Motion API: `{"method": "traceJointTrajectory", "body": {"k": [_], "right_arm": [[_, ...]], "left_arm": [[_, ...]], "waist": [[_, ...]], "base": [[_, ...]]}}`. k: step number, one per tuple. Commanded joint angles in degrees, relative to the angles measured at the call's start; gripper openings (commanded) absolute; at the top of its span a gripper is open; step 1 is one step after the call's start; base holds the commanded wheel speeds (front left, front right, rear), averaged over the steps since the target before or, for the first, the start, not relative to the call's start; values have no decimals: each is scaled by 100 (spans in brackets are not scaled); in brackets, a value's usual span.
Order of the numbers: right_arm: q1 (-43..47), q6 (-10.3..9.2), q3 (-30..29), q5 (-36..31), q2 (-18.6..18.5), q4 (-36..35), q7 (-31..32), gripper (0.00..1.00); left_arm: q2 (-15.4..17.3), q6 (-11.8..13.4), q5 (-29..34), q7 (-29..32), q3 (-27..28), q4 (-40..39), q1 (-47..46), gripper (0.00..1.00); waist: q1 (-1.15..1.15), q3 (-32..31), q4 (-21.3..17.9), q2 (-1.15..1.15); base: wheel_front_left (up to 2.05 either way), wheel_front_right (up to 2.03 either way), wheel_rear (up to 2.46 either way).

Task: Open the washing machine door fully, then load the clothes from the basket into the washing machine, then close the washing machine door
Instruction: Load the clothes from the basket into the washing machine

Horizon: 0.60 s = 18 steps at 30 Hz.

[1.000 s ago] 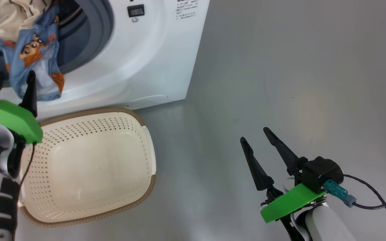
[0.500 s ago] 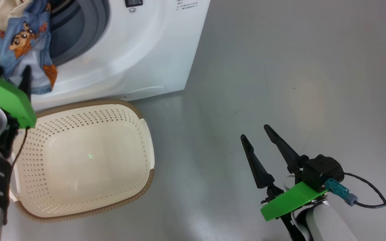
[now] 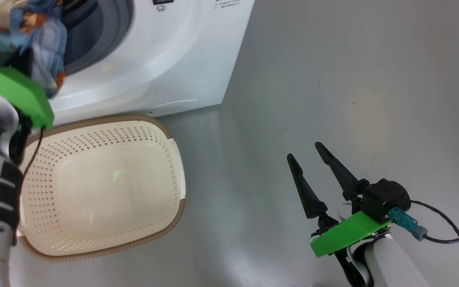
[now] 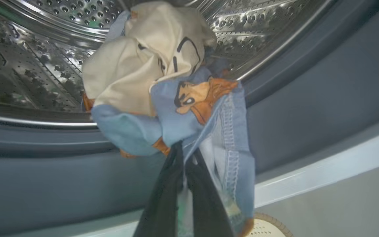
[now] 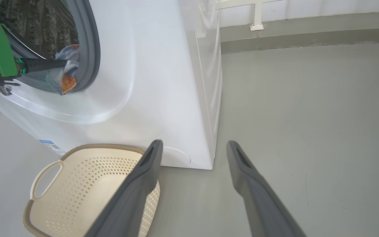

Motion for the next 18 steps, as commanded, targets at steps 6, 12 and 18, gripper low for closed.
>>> {"method": "traceJointTrajectory", "body": {"k": [6, 12, 18], "right_arm": [[33, 9, 100, 102, 43, -129, -27, 100], [45, 9, 120, 155, 43, -145, -27, 100], [61, 9, 133, 177, 43, -183, -27, 100]], "left_arm": [[311, -25, -44, -479, 101, -136, -484, 0], [437, -29, -62, -727, 113, 67, -853, 0], [525, -30, -85, -755, 90, 255, -1273, 0]], "waist": [[0, -12, -35, 0], [0, 24, -112, 0], [0, 193, -191, 0]], "base": [[0, 0, 0], [0, 0, 0], [0, 0, 0]]}}
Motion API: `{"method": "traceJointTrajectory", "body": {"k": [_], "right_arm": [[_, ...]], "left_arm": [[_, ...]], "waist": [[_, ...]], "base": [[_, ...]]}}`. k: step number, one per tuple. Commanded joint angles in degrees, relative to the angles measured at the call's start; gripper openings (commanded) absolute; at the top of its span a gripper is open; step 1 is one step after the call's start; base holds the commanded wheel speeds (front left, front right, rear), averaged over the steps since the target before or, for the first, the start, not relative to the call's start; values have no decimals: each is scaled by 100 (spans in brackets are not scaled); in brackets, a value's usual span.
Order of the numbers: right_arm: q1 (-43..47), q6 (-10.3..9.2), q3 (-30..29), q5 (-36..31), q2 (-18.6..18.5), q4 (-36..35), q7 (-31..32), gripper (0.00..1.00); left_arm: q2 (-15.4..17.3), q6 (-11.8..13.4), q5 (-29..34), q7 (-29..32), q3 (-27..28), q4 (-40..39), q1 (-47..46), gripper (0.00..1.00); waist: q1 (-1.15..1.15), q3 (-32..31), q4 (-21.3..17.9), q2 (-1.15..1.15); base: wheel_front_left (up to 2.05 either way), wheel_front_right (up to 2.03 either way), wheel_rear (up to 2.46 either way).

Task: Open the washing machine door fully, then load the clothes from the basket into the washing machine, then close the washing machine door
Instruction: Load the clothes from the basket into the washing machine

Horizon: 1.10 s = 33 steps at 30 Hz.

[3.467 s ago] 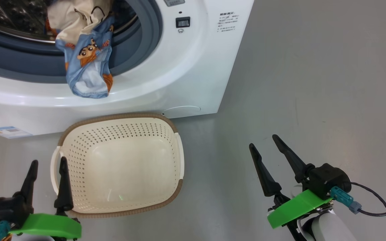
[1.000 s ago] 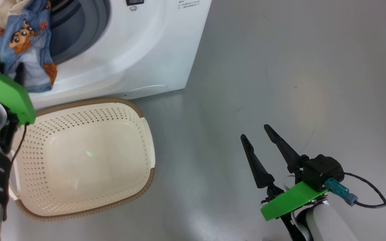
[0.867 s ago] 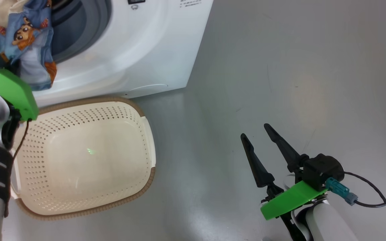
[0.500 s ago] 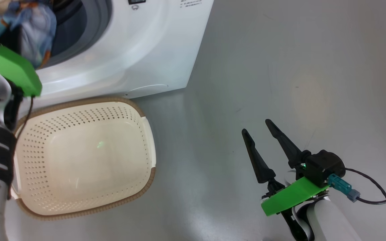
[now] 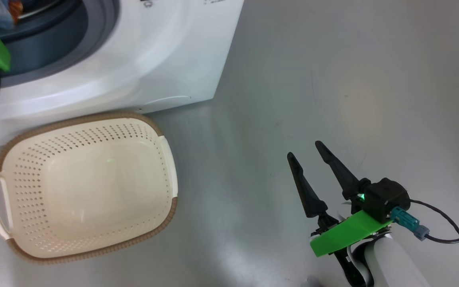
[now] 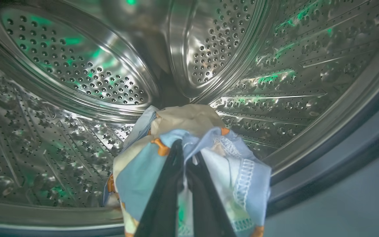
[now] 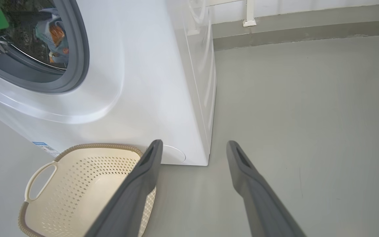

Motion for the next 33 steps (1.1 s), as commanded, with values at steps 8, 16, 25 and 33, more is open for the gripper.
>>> {"method": "traceJointTrajectory", "body": {"k": [8, 16, 25, 33], "right_arm": [[57, 9, 126, 86, 42, -199, -27, 100], [31, 9, 138, 84, 42, -231, -27, 100], [-23, 9, 186, 117, 42, -282, -27, 100], [-34, 9, 242, 148, 42, -284, -27, 100]], "left_arm": [[356, -30, -133, -74, 89, 114, -550, 0], [371, -46, -250, -112, -12, 313, -898, 0], [476, -54, -266, -328, -223, 315, -1421, 0], [596, -56, -335, -353, -435, 416, -1848, 0]], "waist": [[0, 383, -69, 0], [0, 671, -54, 0], [0, 1018, -101, 0], [0, 1233, -156, 0]], "base": [[0, 0, 0], [0, 0, 0], [0, 0, 0], [0, 0, 0]]}}
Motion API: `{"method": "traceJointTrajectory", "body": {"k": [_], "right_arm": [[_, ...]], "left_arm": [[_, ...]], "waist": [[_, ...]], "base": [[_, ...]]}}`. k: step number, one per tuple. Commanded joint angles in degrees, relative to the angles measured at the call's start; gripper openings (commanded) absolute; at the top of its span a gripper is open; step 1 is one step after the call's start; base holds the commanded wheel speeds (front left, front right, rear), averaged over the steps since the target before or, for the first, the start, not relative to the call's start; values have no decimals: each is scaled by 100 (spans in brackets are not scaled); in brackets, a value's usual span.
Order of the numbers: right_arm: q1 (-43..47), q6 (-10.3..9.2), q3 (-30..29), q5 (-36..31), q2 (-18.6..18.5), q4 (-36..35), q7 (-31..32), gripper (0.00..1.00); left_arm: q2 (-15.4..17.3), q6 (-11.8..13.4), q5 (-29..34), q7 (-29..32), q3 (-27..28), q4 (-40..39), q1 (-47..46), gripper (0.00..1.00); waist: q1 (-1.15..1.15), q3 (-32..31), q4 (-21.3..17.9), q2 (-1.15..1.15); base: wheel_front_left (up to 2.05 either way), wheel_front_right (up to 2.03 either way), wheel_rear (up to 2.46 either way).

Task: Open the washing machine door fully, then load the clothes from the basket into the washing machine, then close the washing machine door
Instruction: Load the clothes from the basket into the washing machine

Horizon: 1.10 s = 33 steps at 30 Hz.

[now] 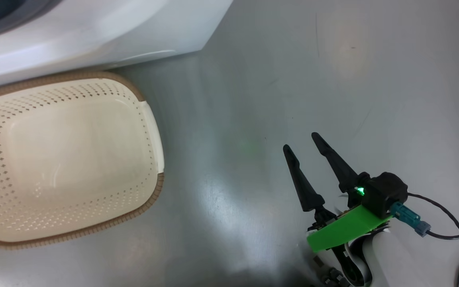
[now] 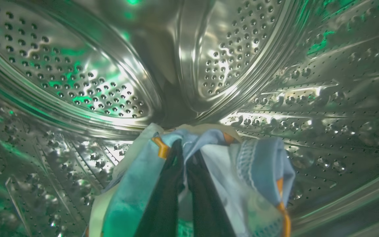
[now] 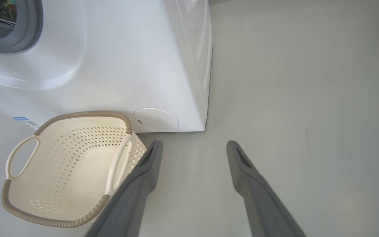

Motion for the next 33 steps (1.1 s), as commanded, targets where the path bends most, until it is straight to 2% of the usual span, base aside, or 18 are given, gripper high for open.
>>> {"method": "traceJointTrajectory", "body": {"k": [1, 11, 17, 18, 19, 20, 33], "right_arm": [[68, 9, 170, 69, 31, -127, -27, 100], [31, 9, 208, 125, 31, -94, -27, 100], [11, 9, 173, 122, 31, -79, -27, 100], [8, 9, 172, 114, 31, -74, -27, 100], [1, 9, 169, 112, 31, -74, -27, 100], [-6, 9, 162, 106, 31, -76, -27, 100], [-5, 9, 28, 12, 31, -7, -27, 100]], "left_arm": [[312, -13, -37, 79, -17, -28, -166, 0], [377, -14, -480, 784, -363, 309, -359, 0], [460, -14, -650, 557, -524, 291, -335, 0], [469, -14, -668, 500, -533, 308, -330, 38], [466, -14, -686, 466, -551, 326, -322, 87], [455, -14, -711, 421, -566, 337, -305, 100], [200, -14, -1041, -157, -655, 535, 252, 100]], "waist": [[0, 56, -39, 0], [0, 191, -114, 0], [0, 181, -88, 0], [0, 167, -79, 0], [0, 153, -71, 0], [0, 126, -57, 0], [0, -418, 185, 0]], "base": [[0, 0, 0], [0, 0, 0], [0, 0, 0], [0, 0, 0], [0, 0, 0], [0, 0, 0], [0, 0, 0]]}}
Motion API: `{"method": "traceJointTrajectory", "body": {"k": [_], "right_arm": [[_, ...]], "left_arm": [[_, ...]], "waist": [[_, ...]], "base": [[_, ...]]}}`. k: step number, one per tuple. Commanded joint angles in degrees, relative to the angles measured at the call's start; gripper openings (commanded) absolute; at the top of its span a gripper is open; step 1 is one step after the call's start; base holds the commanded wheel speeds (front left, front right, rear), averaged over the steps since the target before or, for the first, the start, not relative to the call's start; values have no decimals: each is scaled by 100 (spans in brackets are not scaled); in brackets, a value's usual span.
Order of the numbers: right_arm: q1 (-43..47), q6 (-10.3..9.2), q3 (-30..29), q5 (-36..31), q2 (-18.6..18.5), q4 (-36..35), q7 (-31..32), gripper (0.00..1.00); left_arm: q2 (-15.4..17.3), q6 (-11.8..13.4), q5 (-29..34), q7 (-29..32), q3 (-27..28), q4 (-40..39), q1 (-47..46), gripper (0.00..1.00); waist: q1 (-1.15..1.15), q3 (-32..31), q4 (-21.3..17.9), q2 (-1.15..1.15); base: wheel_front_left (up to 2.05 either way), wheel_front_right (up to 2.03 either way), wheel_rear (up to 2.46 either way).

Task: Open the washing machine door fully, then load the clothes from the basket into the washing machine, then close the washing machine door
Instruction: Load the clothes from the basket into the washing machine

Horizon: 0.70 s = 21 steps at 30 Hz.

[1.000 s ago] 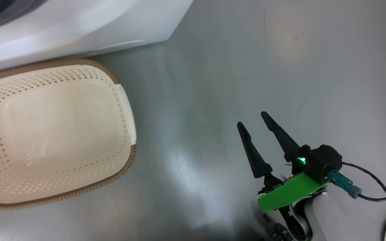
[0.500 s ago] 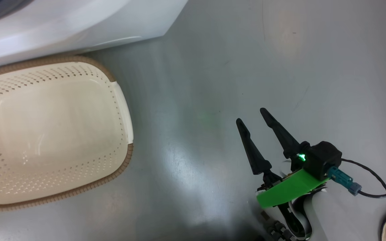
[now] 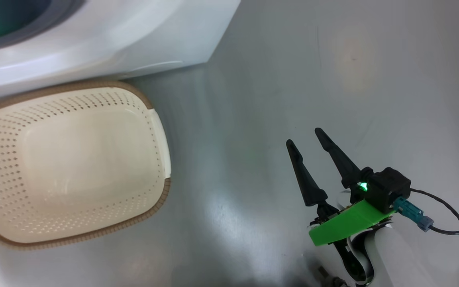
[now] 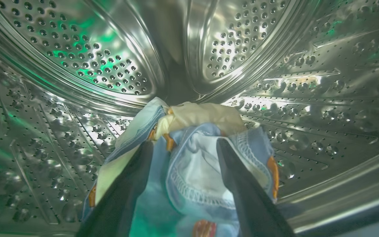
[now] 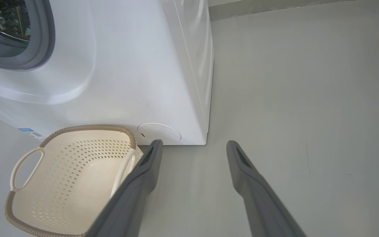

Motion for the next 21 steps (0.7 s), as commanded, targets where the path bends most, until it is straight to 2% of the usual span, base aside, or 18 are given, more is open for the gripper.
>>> {"method": "traceJointTrajectory", "body": {"k": [1, 13, 21], "right_arm": [[116, 9, 79, -37, 30, -81, -27, 100], [193, 9, -2, -106, 30, 13, -27, 100], [314, 9, -52, -118, 30, 89, -27, 100]], "left_arm": [[226, -14, -35, -95, 30, -69, 133, 100], [56, 18, -187, -279, 188, -192, 928, 100], [-57, 137, -156, -285, 458, -941, 1896, 100]], "waist": [[0, -190, 109, 0], [0, -841, 332, 0], [0, -1384, 473, 0]], "base": [[0, 0, 0], [0, 0, 0], [0, 0, 0]]}}
